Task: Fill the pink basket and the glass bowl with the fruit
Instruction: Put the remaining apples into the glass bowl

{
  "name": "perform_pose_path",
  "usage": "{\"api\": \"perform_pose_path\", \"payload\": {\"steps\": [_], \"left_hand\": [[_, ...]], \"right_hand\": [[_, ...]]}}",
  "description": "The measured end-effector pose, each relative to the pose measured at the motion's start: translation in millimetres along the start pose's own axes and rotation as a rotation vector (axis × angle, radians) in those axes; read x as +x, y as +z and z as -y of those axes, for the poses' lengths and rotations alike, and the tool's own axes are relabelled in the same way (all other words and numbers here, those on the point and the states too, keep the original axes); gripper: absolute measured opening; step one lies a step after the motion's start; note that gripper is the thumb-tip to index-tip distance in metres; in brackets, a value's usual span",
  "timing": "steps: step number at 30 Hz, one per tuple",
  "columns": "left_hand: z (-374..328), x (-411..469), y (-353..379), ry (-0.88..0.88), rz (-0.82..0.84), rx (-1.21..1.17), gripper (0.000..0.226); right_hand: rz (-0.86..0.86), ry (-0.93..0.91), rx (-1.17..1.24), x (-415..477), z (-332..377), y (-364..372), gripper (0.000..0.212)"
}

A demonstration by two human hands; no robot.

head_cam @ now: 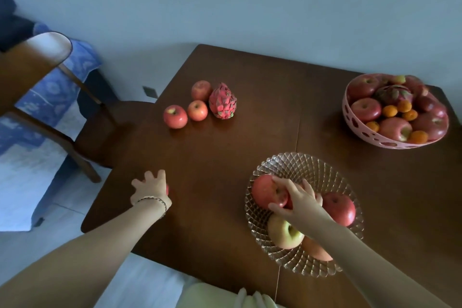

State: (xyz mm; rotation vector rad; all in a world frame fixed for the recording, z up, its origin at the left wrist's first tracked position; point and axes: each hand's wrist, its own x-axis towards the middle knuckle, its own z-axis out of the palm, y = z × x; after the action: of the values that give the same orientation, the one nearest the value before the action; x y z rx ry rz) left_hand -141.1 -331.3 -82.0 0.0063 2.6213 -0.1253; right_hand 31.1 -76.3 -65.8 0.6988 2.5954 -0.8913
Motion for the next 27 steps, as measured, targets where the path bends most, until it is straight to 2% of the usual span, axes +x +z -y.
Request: {"api": "perform_pose_path", "payload": {"steps": [3,6,9,12,16,18,22,27], "left_hand": [[-30,-15,-14,0.105,-0.021,-0.257,0.083],[-77,-42,-31,0.355,-0.106,-0.389,0.078],[-124,-61,-45,0.632,-0.140,-0.426,0.077],[-173,-71,-50,0.799,-0.111,-0.298,0.076],[-213,-71,-39,0.888,-0.040,0.017,0.077],[-221,-68,-31,0.901,0.001,0.086,0.075],[-225,-63,-25,0.957,0.028,0.138,0.071],[-220,-56,-24,0.974,0.253,0.027,0.061]], "right_hand": [[-0.026,-0.010,-0.003,-2,1,0,0.061],[-0.058,0.032,0.023,-7,0,-1,0.068],[-0.045,0.036,0.003,-5,-2,0,0.071],[-0.079,0.022,0.013,-5,-8,6,0.072],[-0.171,0.074,0.055,-11,-7,10,0.072],[-0.193,0.061,0.015,-14,-8,12,0.070],[-0.216,0.009,0.048,-16,-15,9,0.064],[-0.156,-0.052,0.101,-16,-28,-7,0.036]]}}
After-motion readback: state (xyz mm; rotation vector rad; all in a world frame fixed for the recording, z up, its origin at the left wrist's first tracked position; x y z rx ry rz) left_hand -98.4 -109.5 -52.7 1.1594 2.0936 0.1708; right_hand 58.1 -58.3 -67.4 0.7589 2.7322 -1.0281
